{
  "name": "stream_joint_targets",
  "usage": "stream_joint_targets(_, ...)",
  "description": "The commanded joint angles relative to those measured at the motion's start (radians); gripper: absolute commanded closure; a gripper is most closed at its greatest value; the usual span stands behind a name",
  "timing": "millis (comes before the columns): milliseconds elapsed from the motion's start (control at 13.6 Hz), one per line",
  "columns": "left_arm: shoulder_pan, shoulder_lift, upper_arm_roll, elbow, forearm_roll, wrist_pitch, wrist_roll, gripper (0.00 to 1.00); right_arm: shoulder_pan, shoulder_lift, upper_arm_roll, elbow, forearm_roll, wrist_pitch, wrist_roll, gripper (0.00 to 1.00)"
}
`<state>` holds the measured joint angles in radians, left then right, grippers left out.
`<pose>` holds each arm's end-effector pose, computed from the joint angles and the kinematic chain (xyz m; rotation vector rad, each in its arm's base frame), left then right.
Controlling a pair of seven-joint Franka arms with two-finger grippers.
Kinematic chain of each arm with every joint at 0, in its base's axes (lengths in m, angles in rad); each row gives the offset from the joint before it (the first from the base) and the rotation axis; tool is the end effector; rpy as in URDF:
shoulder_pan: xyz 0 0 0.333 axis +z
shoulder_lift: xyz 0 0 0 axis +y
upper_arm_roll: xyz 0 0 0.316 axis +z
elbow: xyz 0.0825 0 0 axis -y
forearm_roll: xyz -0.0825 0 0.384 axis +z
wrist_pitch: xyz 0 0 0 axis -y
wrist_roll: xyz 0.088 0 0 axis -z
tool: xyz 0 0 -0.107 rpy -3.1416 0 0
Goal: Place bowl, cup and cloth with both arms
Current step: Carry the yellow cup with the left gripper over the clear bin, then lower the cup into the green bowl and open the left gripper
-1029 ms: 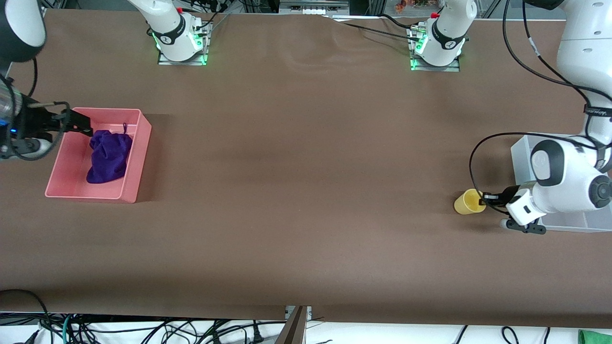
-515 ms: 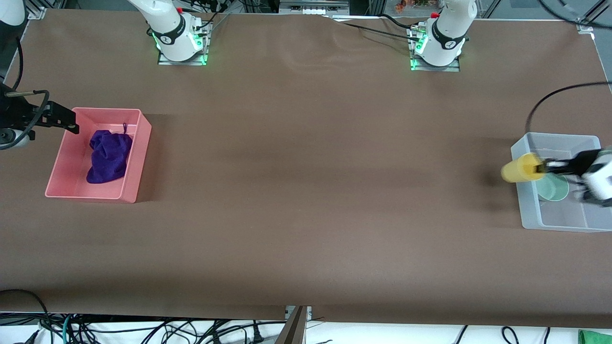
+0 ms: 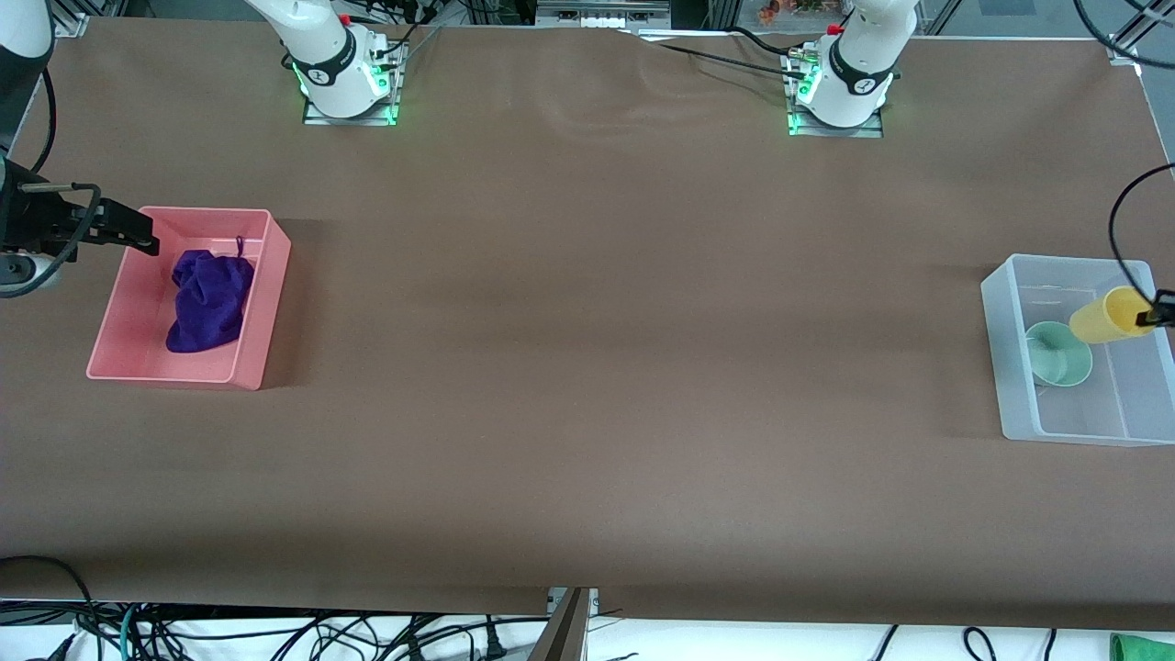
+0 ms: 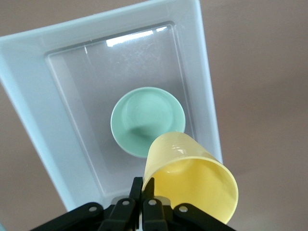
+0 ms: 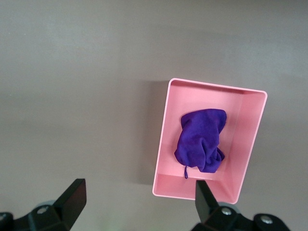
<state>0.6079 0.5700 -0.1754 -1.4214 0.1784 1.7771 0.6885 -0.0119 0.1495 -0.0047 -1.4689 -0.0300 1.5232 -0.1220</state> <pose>0.6087 0.3209 0.3543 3.0446 -0.4494 -0.3282 0.5934 -0.0130 0.5825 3.1095 0.1641 -0.1513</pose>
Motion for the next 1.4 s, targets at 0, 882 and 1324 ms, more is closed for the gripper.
stream_joint_targets(0, -0.007, 0.077, -0.006, 0.013, 0.026, 0.071, 0.020, 1.00, -0.005, 0.004, 0.008, 0.016, 0.010, -0.008, 0.010, 0.00)
stream_joint_targets(882, -0.033, -0.048, -0.091, 0.007, 0.032, -0.034, -0.025, 0.00, 0.017, 0.005, 0.008, 0.016, 0.009, -0.005, 0.013, 0.00)
stream_joint_targets(1324, -0.088, -0.195, -0.286, 0.012, 0.027, -0.119, -0.429, 0.00, 0.017, 0.005, 0.008, 0.016, 0.007, -0.005, 0.012, 0.00)
